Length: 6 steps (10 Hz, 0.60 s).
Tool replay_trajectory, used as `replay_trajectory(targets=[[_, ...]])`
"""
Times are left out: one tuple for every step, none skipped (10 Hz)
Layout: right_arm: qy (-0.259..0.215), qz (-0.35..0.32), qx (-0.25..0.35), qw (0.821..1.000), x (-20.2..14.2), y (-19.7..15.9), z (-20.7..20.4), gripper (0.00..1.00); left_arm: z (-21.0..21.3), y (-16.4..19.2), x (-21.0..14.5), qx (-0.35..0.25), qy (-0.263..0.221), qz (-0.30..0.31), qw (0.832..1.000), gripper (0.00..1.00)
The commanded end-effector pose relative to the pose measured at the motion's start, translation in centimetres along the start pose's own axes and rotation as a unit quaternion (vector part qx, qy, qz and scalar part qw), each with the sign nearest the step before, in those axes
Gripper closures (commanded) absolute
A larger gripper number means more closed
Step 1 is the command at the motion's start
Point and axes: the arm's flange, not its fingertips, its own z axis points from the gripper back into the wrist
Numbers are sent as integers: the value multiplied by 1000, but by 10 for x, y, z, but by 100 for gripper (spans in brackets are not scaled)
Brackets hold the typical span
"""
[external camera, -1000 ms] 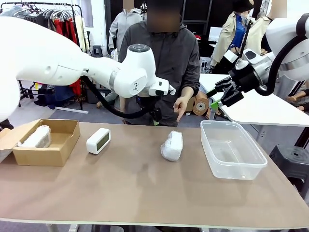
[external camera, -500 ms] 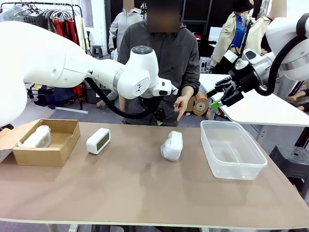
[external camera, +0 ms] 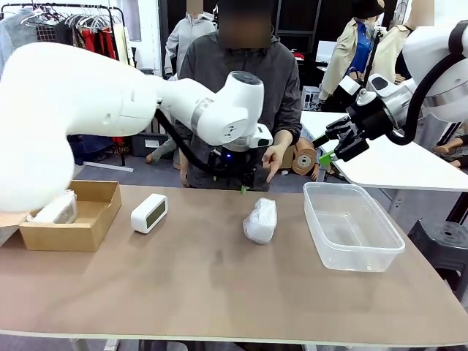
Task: Separate and place wrapped and unwrapped clocks.
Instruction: Pick up the Digital clock indicated by the person.
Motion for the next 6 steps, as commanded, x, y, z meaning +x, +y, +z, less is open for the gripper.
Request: replay_trajectory(targets=[[1,1,0,1000,1,0,2,0,-3,-21,26,-17,1,67,998,0],[1,1,0,1000,1,0,2,0,-9,-26,27,-29,-7,75,997,0],[1,1,0,1000,1,0,2,0,-18,-38,30,-41,-5,97,994,0],[1,1,0,1000,1,0,2,0,-23,-44,32,-64,-3,114,991,0],[1,1,0,1000,1,0,2,0,-28,-48,33,-85,-2,118,989,0],[1,1,0,1000,1,0,2,0,-32,-52,34,-91,0,119,989,0]])
